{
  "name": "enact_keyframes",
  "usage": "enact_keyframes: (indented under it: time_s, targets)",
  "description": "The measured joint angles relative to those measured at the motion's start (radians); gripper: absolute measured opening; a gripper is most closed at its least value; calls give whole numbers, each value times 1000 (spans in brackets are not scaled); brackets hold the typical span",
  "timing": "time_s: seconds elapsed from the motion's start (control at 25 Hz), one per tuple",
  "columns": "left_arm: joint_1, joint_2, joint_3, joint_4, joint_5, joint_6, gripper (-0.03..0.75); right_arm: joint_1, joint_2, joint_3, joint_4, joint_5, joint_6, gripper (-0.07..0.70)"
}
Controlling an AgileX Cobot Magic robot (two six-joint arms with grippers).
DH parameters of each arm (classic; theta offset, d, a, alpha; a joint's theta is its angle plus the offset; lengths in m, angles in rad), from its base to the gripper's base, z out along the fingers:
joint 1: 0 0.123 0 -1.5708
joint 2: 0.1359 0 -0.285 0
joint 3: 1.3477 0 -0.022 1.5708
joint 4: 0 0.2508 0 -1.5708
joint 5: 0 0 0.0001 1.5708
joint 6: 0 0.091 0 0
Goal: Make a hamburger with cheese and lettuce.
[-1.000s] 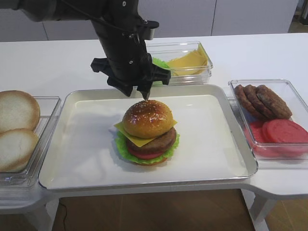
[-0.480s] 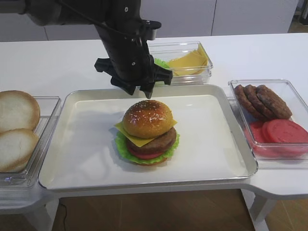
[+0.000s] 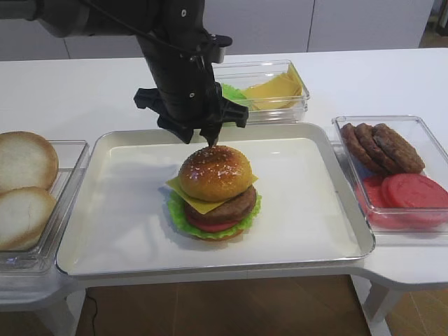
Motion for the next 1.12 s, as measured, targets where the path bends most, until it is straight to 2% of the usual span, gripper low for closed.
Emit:
enact_keyframes:
  time_s: [1.12]
  targets:
    - [0,0,-2,-83,74,69,322,0,0,0,0,0,-2,27]
